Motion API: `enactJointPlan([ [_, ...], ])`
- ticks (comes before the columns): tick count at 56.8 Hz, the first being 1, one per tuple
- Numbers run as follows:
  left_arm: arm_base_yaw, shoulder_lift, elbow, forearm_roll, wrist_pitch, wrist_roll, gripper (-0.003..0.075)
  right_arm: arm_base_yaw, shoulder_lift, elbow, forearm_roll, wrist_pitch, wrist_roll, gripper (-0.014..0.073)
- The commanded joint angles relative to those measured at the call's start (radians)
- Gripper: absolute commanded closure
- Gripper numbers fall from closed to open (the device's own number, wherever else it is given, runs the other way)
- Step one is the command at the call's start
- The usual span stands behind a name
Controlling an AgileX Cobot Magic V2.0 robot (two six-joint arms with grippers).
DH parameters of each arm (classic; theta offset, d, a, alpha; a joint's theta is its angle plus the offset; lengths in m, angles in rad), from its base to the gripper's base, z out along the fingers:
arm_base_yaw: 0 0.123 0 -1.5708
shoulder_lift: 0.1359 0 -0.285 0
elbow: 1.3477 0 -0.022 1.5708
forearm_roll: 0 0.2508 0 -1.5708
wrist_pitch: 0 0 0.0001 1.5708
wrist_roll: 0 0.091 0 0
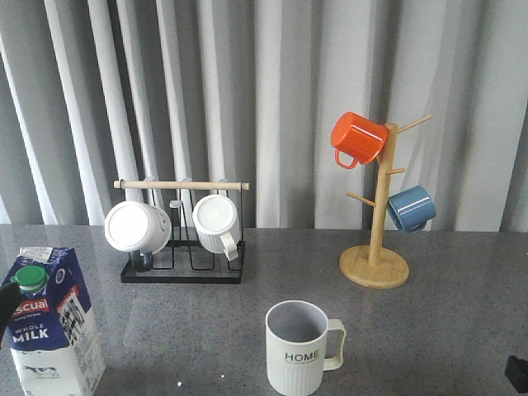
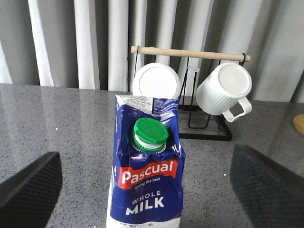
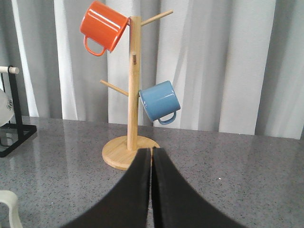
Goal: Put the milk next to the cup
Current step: 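Grasp the Pascual milk carton with the left gripper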
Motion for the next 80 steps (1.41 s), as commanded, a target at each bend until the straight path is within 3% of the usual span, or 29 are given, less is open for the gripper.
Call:
enactJointPlan([
  [1, -0.006, 0.028, -0.034, -0.007, -0.091, -0.026, -0.0002, -0.007, -0.014, -0.026, 0.002, -0.078, -0.004, 0.0599],
  [20, -0.076, 0.131, -0.034, 0.084, -0.247, -0.027, 0.0007, -0.007, -0.014, -0.026, 0.002, -0.079, -0.004, 0.0599],
  [80, -0.075, 0.303, -0.034, -0.026, -0.433, 0.031, 0.0025, -0.007, -0.014, -0.026, 0.002, -0.078, -0.004, 0.0599],
])
